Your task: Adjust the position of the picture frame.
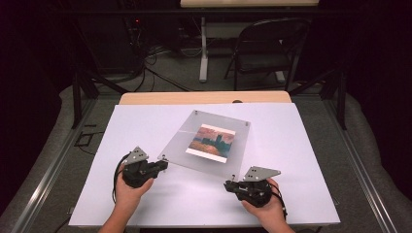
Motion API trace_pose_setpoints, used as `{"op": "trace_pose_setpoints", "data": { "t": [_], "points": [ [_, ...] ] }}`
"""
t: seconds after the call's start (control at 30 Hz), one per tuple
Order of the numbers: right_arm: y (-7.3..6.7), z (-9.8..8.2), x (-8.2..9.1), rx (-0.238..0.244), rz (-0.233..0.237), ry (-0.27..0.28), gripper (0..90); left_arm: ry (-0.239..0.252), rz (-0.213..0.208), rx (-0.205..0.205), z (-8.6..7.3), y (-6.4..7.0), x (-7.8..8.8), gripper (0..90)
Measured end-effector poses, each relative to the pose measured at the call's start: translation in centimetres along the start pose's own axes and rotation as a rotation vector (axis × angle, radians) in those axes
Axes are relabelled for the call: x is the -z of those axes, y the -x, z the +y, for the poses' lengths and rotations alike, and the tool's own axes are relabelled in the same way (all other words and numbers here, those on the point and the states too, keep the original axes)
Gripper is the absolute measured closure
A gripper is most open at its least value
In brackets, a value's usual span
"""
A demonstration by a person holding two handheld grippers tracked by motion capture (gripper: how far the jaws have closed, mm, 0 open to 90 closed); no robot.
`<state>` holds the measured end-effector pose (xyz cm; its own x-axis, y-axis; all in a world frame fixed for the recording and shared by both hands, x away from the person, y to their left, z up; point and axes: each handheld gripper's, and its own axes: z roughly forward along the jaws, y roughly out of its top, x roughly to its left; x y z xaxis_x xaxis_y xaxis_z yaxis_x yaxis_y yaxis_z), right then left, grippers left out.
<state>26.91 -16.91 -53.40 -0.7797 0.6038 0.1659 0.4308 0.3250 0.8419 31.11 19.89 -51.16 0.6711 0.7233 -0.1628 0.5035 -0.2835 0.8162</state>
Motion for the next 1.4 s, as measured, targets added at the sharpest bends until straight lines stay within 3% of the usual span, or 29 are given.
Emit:
{"op": "trace_pose_setpoints", "data": {
  "t": [0.1, 0.4, 1.0, 1.4],
  "points": [
    [1.2, -0.3, 0.3, -0.058, -0.027, -0.001, 84.3, 0.000, -0.015, -0.015, 0.0, 0.7, -0.2, 85.2],
    [3.1, -0.5, 0.6, -0.101, -0.091, -0.001, 84.7, -0.009, -0.046, -0.021, -0.1, 1.9, -0.7, 85.1],
    [5.2, -0.1, 0.2, -0.116, -0.141, 0.011, 85.2, -0.020, -0.027, -0.036, 0.2, 2.1, -2.0, 84.5],
    [6.5, 0.6, -1.0, -0.116, -0.158, 0.011, 85.4, -0.023, -0.008, -0.021, 0.5, 1.1, -2.9, 84.4]
  ]
}}
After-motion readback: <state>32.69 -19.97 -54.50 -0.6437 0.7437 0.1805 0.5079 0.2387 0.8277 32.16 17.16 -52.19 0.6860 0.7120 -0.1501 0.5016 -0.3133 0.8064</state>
